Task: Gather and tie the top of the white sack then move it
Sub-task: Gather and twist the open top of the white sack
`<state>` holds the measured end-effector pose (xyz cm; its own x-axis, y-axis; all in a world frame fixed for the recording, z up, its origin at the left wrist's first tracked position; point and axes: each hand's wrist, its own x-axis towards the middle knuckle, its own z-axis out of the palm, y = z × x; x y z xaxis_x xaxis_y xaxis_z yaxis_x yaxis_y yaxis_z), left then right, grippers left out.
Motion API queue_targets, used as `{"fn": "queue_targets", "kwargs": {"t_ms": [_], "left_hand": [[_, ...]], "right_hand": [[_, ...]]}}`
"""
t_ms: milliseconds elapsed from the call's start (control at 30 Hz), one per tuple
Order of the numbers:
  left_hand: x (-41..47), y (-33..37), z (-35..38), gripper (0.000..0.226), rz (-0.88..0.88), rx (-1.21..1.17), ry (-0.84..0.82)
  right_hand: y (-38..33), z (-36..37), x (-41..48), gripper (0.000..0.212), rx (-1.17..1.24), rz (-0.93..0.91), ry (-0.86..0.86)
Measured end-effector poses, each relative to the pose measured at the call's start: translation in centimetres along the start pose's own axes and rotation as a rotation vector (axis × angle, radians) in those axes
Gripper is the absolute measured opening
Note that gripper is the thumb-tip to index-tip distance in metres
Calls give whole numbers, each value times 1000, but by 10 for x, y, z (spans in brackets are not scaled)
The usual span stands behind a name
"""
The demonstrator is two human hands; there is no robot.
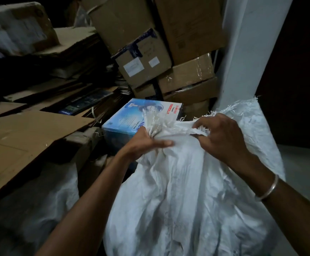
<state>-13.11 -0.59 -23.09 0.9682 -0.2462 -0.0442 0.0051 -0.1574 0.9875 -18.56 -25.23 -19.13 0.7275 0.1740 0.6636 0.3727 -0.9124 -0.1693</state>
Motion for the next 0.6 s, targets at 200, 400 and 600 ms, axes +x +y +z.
{"fn": "queue_targets", "kwargs": {"t_ms": [200, 400, 600], "left_hand": [[0, 5, 0, 65, 100, -11, -45], [0, 7, -1, 41, 56, -35, -56], [-6, 11, 26, 60, 73, -187, 73]], "right_hand": [[5, 10, 12, 87, -144, -16, -275], [5, 8, 32, 52, -238, -64, -372], [-14, 5, 21, 9, 310, 114, -276]]}}
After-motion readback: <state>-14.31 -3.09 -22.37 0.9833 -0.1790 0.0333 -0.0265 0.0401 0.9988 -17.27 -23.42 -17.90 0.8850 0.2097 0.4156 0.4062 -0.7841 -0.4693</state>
